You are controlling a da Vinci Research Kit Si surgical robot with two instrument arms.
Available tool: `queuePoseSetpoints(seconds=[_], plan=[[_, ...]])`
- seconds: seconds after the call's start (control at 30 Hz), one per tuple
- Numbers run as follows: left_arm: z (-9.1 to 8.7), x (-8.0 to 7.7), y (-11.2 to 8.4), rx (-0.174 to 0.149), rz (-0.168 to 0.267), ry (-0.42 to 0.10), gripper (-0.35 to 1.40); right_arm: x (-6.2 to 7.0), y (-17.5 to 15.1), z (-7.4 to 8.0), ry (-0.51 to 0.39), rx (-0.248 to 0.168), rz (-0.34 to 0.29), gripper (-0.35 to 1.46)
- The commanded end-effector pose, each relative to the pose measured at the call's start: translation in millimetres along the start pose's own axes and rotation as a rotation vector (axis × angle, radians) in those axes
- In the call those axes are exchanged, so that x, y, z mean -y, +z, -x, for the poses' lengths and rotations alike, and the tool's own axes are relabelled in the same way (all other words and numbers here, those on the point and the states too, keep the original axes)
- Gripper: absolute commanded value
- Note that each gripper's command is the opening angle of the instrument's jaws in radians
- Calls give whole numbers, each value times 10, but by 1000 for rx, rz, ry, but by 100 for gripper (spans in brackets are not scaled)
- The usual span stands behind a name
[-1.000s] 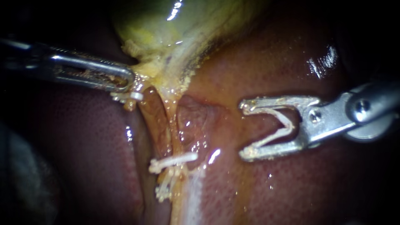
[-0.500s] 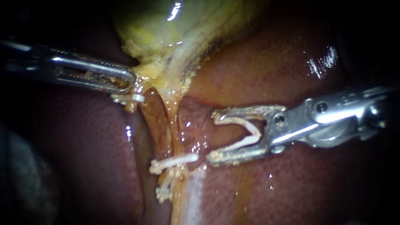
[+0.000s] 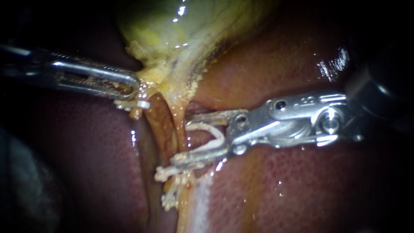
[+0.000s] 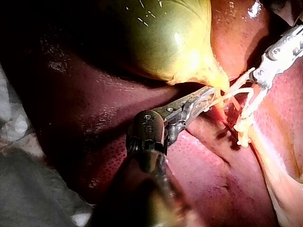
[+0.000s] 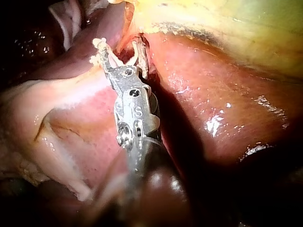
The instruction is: Clipping second clip right tube
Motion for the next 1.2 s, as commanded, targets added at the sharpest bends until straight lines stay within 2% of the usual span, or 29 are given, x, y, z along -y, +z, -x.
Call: queuePoseSetpoints(seconds=[0.03, 0.27, 0.53, 0.6, 0.93, 1.03, 1.2], plan=[[0, 0, 0, 0, -1, 0, -35, -1, 4, 0, 5, -5, -4, 45], [0, 0, 0, 0, 0, 1, -35, -3, 25, 4, 48, -53, -60, 45], [1, 2, -1, 1, 0, 1, -35, 2, 25, -1, 72, -129, -133, 45], [1, 3, -1, 1, 1, 2, -35, 7, 23, -4, 93, -132, -163, 45], [2, 7, -2, 1, 1, 3, -35, 35, 24, -11, 74, -113, -267, 42], [2, 7, -2, 1, 1, 3, -35, 39, 24, -12, 76, -110, -273, 41], [2, 7, -1, 1, 1, 3, -35, 38, 23, -11, 93, -107, -273, 37]])
